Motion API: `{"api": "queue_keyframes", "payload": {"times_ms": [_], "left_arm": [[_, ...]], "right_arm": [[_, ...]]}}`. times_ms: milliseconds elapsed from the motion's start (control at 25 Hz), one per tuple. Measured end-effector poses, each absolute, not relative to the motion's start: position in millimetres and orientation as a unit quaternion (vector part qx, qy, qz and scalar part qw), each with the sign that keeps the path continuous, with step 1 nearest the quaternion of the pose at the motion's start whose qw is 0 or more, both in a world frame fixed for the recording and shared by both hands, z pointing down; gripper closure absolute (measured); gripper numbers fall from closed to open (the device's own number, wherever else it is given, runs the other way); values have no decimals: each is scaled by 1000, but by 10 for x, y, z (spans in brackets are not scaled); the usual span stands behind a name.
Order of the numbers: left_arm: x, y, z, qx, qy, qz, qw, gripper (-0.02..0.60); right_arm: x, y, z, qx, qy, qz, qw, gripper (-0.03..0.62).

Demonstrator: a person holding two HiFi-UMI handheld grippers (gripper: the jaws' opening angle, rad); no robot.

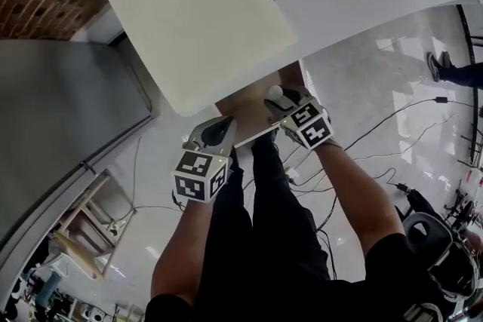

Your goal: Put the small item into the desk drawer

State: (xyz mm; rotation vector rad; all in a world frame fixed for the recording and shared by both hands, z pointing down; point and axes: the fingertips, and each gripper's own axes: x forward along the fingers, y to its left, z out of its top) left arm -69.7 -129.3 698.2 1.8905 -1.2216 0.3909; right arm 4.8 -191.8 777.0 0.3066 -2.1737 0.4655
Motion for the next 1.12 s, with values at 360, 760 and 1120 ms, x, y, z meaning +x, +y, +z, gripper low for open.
{"api": "queue_keyframes", "payload": {"times_ms": [360, 760, 1120], "left_arm": [[-747, -1183, 7101, 742, -501, 153, 420, 571], [-850, -967, 7222, 732, -508, 156, 425, 571], [-920, -818, 7155, 733, -510, 157, 421, 571]], "right_arm": [[-107, -1954, 8323, 42, -842, 84, 531, 430], [-161, -1927, 8873, -27, -794, -24, 607, 430], [-251, -1898, 9045, -34, -773, -73, 629, 425]]}}
